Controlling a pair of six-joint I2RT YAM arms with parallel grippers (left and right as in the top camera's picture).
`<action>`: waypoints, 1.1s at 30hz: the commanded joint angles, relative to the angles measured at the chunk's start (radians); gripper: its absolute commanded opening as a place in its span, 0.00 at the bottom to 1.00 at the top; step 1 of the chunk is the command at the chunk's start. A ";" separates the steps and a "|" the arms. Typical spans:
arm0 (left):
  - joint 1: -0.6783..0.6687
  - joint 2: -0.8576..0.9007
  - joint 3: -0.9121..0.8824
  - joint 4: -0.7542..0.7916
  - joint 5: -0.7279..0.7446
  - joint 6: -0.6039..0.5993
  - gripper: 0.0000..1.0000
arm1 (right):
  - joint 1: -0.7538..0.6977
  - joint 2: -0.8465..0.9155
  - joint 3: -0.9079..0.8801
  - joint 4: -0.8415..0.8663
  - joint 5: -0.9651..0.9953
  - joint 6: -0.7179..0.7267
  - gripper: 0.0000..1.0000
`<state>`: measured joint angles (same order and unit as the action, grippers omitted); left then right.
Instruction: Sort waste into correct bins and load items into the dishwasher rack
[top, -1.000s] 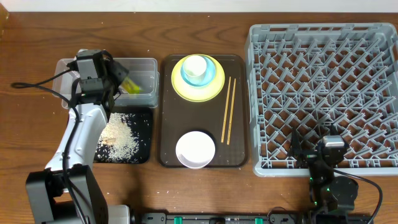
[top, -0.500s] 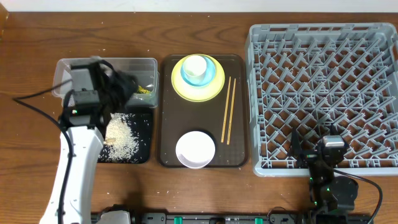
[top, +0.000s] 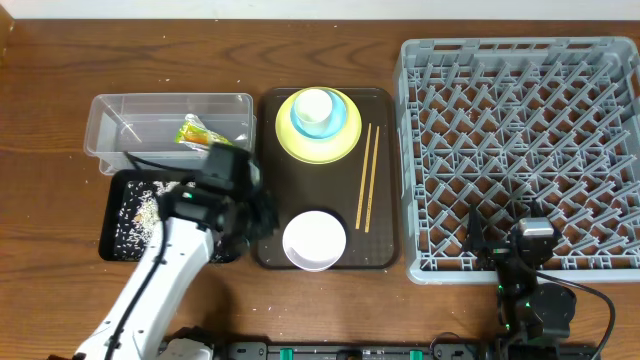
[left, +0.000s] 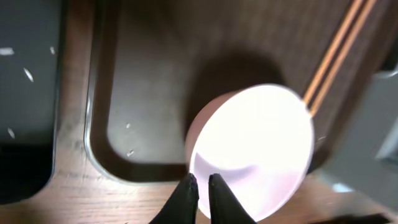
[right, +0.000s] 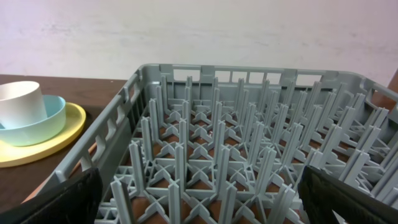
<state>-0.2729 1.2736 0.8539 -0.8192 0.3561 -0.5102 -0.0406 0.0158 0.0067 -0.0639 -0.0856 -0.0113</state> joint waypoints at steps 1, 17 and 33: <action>-0.034 0.000 -0.022 -0.003 -0.084 0.027 0.12 | 0.003 -0.003 -0.001 -0.004 0.003 0.006 0.99; 0.052 0.000 -0.023 0.225 -0.298 0.028 0.24 | 0.003 -0.003 -0.001 -0.004 0.003 0.006 0.99; 0.320 -0.006 -0.023 0.256 -0.267 -0.016 0.45 | 0.003 0.027 0.121 -0.028 -0.158 0.534 0.99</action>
<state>0.0368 1.2736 0.8364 -0.5674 0.0731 -0.4828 -0.0406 0.0208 0.0456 -0.0177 -0.2356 0.3683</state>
